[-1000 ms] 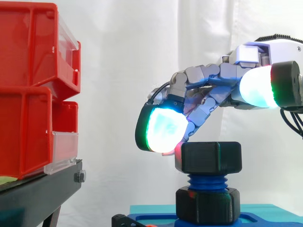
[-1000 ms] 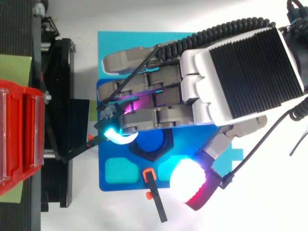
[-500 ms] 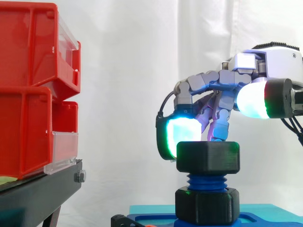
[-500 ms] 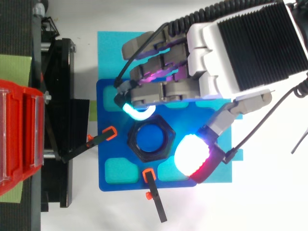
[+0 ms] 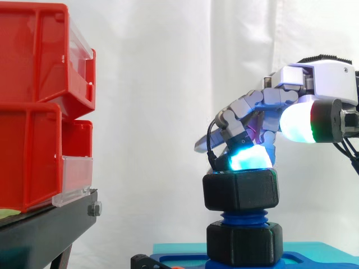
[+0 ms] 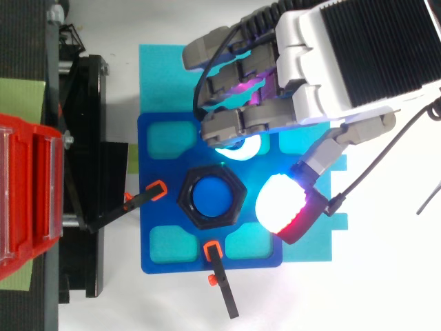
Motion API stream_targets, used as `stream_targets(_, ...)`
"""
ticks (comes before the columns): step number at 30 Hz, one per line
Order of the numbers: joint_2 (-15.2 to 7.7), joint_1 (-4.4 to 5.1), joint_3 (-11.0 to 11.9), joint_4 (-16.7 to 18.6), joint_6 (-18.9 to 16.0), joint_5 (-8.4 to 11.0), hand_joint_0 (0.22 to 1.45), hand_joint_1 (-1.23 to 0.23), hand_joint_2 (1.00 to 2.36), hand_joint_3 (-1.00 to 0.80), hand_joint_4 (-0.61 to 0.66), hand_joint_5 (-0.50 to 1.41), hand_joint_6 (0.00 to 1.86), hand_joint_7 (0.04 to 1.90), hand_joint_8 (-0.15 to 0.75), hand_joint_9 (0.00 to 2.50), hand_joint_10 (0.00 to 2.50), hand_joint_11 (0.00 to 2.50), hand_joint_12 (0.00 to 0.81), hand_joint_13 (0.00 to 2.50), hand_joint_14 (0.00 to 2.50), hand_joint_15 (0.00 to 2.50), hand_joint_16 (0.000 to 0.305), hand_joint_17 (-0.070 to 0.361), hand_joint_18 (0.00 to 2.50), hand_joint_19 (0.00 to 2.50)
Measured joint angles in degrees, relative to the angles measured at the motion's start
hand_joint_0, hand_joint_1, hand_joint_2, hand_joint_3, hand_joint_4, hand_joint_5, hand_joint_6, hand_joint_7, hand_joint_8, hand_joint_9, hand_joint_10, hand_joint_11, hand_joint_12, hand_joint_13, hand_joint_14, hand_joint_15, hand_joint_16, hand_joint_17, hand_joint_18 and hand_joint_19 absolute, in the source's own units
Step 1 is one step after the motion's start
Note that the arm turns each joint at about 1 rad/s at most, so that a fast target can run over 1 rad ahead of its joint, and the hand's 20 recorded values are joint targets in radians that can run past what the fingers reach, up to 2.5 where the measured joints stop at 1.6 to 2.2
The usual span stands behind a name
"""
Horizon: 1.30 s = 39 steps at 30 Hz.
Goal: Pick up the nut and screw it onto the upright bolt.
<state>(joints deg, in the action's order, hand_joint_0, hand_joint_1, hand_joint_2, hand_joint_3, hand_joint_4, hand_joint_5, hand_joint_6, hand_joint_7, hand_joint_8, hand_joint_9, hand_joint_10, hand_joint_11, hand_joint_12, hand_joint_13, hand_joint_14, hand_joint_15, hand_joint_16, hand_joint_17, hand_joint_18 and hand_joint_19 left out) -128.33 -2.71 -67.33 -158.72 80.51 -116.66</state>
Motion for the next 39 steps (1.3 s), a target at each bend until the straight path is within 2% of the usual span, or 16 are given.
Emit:
stream_targets(5,0.01,-0.1,0.1,1.03,0.0,-0.25,0.53,-0.21,1.0,-0.5,0.26,-0.05,0.5,0.97,0.242,1.1,0.0,0.0,0.223,0.67,0.0,0.0,0.019,0.042,0.31,0.0)
stream_targets(11,0.01,-0.01,0.83,1.3,-0.06,-0.37,0.52,-0.19,1.0,-0.5,0.22,-0.09,0.5,0.74,0.23,0.98,0.0,0.0,0.244,0.6,0.0,0.0,0.023,0.051,0.25,0.0)
stream_targets(21,0.0,0.87,1.28,1.59,-0.09,-0.11,0.5,-0.14,1.0,-0.5,0.2,-0.11,0.5,0.63,0.196,0.69,0.0,0.0,0.271,0.36,0.0,0.0,0.029,0.064,0.0,0.0)
stream_targets(30,-0.03,2.55,1.25,0.72,-0.09,1.3,0.48,-0.08,1.0,-0.5,0.15,-0.15,0.5,0.61,0.169,0.31,0.0,0.0,0.322,0.0,0.0,0.0,0.038,0.086,0.0,0.0)
stream_targets(34,-0.03,3.11,1.03,0.58,-0.02,1.71,0.48,-0.04,1.0,-0.5,0.13,-0.16,0.5,0.62,0.161,0.19,0.0,0.0,0.332,0.0,0.0,0.0,0.041,0.092,0.0,0.0)
stream_targets(39,-0.06,3.3,0.36,1.4,0.07,1.77,0.48,-0.02,1.0,-0.5,0.13,-0.15,0.5,0.63,0.161,0.15,0.0,0.0,0.337,0.0,0.0,0.0,0.042,0.095,0.0,0.0)
